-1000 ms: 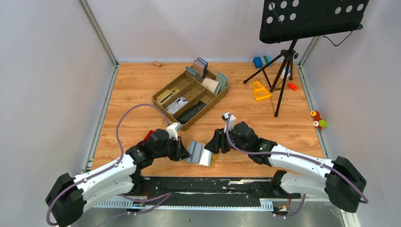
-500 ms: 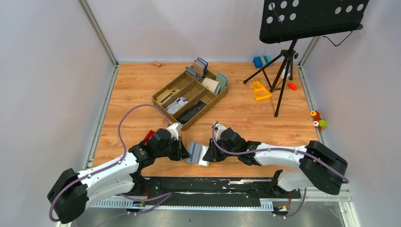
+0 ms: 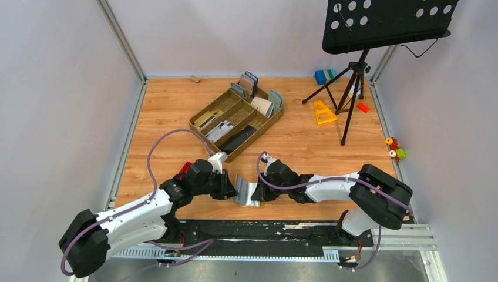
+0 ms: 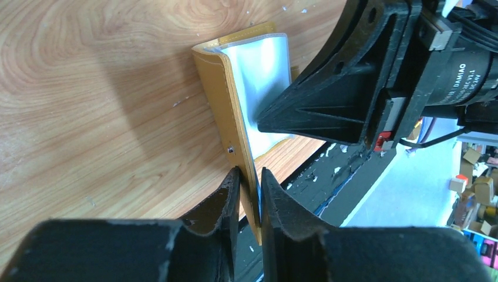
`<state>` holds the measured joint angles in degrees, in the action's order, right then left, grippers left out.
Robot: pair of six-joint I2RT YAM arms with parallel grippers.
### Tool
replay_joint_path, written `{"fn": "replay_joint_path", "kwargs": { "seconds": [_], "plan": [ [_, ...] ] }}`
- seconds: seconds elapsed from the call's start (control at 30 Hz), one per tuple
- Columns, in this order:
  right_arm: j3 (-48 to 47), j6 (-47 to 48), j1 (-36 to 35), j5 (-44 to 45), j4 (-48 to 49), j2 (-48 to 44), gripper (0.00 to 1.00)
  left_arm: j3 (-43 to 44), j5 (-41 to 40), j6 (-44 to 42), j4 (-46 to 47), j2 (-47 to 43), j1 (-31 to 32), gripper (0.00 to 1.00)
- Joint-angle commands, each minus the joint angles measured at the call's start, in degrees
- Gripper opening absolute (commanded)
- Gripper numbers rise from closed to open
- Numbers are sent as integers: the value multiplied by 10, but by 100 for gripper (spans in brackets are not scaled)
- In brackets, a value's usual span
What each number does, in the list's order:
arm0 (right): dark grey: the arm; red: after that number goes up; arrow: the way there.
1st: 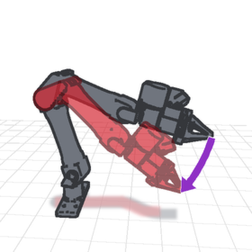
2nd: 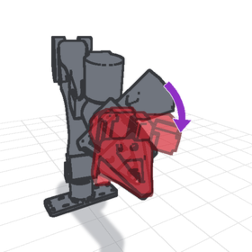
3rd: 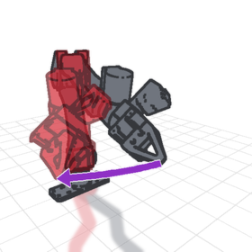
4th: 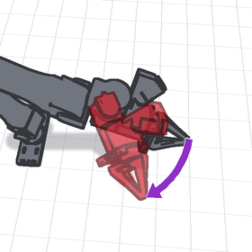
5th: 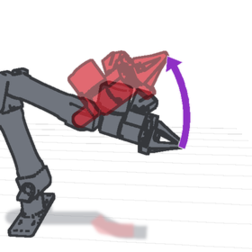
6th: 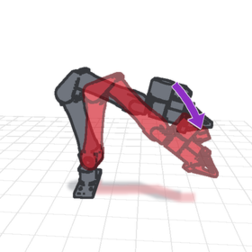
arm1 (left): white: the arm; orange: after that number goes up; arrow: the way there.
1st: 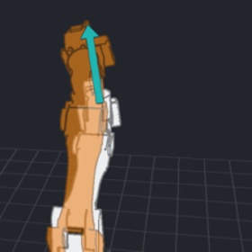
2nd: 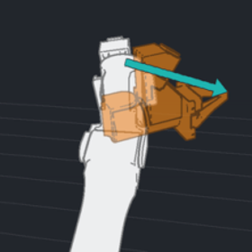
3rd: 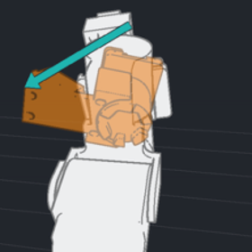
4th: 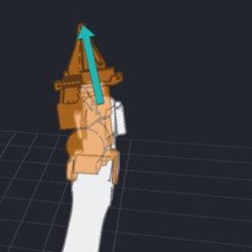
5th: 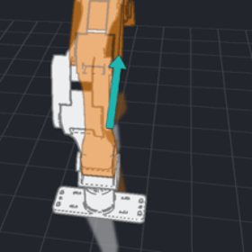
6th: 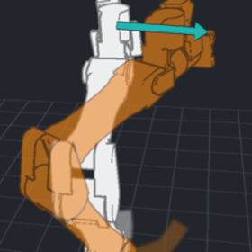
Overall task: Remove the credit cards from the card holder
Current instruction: Remove the credit card from the card holder.
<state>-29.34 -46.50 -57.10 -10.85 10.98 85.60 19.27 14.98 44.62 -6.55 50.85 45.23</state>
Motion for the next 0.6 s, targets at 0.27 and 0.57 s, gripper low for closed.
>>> {"fn": "replay_joint_path", "kwargs": {
  "seconds": [0.27, 0.57],
  "plan": [
    [-5, -5, -2, -4, 31, 21, 0, 16, 33, 7, 89, 25, -1, 21],
    [9, -4, -2, -5, 42, 17, 0, 6, 57, 26, 136, 51, -1, 15]
  ]
}}
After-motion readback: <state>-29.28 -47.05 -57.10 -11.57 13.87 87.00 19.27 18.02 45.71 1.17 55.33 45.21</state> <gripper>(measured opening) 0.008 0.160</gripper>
